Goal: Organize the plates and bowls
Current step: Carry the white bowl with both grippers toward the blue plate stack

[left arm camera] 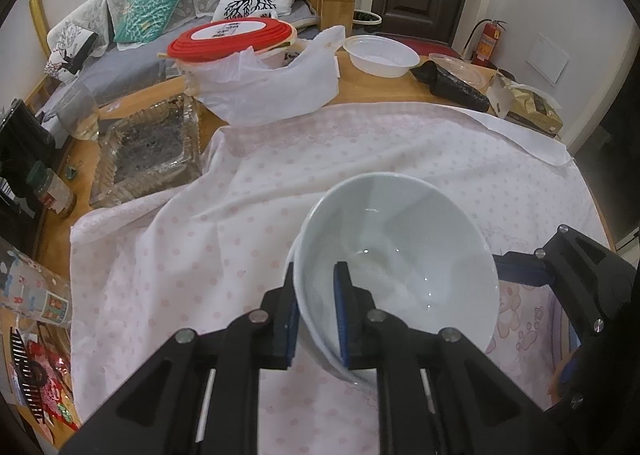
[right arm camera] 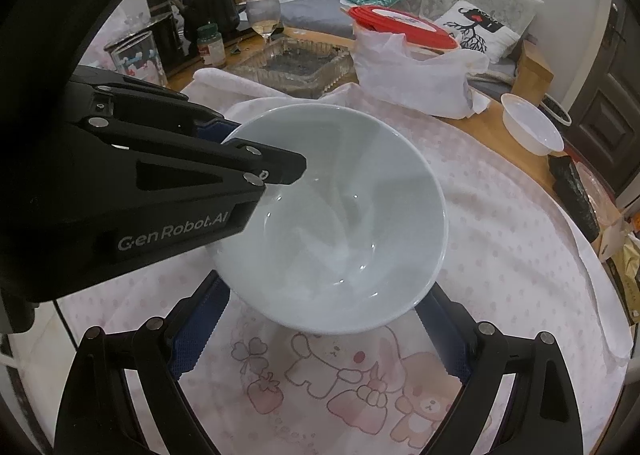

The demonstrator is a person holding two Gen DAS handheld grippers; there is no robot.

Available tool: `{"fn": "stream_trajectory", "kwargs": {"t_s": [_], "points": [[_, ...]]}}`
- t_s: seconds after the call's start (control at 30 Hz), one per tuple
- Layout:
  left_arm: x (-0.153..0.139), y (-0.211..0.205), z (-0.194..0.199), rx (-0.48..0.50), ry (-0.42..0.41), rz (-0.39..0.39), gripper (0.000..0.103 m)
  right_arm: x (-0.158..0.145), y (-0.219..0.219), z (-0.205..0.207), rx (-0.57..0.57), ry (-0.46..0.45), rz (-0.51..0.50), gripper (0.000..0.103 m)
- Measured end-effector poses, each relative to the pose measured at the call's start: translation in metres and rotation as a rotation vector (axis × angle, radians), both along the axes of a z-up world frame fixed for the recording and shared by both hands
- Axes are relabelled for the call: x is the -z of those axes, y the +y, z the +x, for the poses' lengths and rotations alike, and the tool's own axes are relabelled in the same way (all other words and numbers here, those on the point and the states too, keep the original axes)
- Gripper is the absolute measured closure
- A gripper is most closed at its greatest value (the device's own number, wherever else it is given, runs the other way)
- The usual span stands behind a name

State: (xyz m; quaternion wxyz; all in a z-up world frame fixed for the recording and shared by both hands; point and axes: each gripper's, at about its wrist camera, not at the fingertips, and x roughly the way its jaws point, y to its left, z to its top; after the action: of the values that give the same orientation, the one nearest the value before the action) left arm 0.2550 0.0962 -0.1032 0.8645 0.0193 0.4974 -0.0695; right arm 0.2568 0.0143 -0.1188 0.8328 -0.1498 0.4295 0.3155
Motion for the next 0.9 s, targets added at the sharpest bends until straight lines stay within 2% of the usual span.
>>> {"fn": "stream_trajectory", "kwargs": {"t_s": [0.17, 0.4, 0.57, 0.73, 0.87, 0.9], "points": [[-0.001, 0.000, 0.000, 0.002, 0.001, 0.012, 0.092, 0.001, 0.000, -0.001, -0.001, 0.003, -0.001, 0.012], [-0.002, -0.012, -0.001, 0.040, -0.007, 0.181, 0.091, 0.001, -0.001, -0.001, 0.002, 0.002, 0.010, 0.012], [-0.001, -0.004, -0.001, 0.027, -0.002, 0.143, 0.091, 0.000, 0.001, -0.002, -0.001, -0.006, 0.002, 0.012], [0.000, -0.004, 0.000, 0.027, -0.005, 0.150, 0.091, -0.001, 0.000, -0.004, 0.000, -0.011, 0.009, 0.012], [-0.002, -0.003, -0.001, 0.018, -0.004, 0.121, 0.086, -0.001, -0.002, -0.008, 0.005, -0.031, 0.030, 0.011], [-0.002, -0.002, -0.001, 0.015, -0.002, 0.110, 0.084, 0.000, -0.002, -0.010, 0.004, -0.037, 0.029, 0.007]]}}
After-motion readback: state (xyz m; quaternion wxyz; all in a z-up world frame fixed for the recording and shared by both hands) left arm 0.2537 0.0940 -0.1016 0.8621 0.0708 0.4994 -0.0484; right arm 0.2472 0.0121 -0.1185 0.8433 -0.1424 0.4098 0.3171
